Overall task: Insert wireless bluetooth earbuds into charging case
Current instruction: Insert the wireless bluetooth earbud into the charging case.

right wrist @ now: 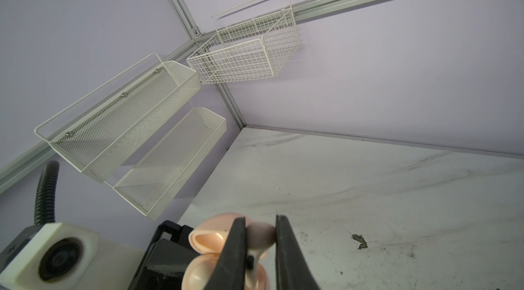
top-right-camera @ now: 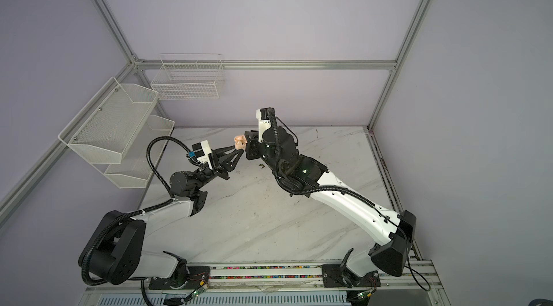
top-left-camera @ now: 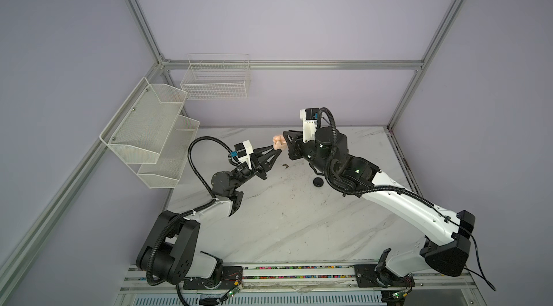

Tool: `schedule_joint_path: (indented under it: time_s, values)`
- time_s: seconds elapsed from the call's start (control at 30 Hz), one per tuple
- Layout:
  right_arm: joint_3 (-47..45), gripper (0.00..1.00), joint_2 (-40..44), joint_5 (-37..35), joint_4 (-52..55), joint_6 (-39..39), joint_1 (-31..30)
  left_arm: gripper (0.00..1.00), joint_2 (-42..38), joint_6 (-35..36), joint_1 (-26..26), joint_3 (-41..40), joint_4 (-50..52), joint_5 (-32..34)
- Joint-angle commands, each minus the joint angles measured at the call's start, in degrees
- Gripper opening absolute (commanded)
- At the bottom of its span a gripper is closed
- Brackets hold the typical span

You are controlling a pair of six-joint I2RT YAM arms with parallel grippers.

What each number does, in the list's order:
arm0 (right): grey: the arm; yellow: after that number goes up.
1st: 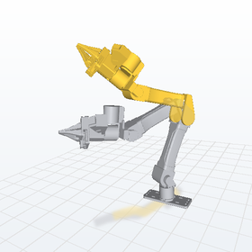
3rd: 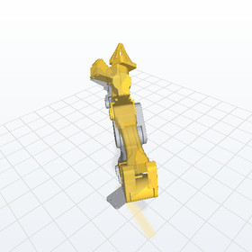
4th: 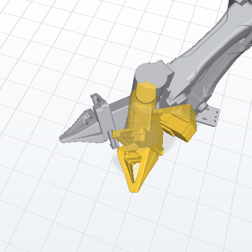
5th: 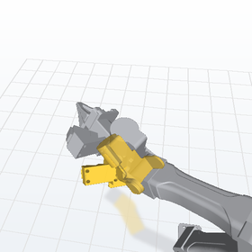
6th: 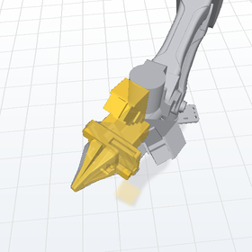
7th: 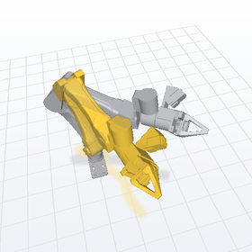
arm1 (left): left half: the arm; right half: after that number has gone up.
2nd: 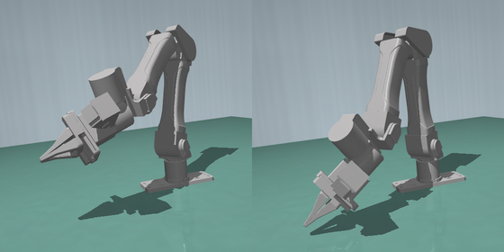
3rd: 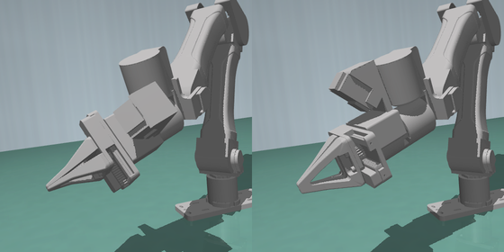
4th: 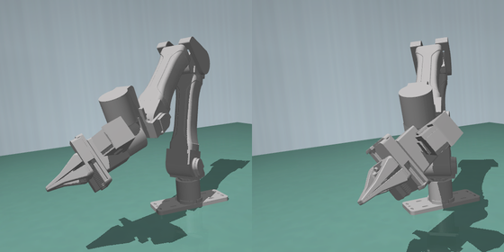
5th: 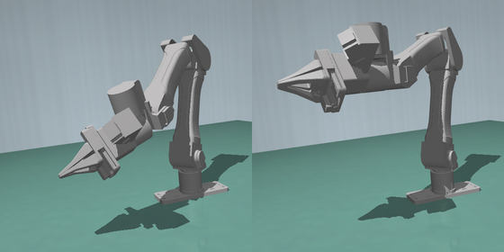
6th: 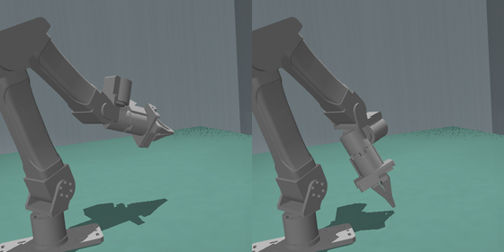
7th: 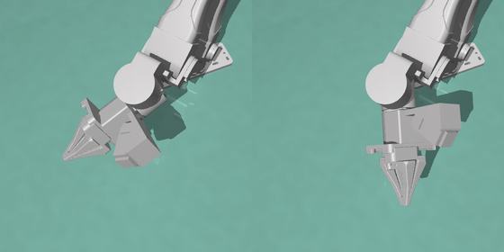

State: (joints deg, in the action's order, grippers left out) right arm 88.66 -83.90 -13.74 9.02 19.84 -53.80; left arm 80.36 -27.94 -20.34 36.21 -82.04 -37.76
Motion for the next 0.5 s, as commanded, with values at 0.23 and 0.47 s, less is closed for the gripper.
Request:
schedule_joint_path:
  time_s: [0.23,0.47]
  values:
    - [-2.06,0.09,1.33,1.21,-1.98,1.65,-0.1,0.0,-1.7,0.64,-0.49,2.73,-4.02,-0.1]
    - [-1.14,0.09,2.16,0.46,-1.66,0.83,-0.59,0.0,-1.26,0.79,-0.62,2.82,-4.03,-0.12]
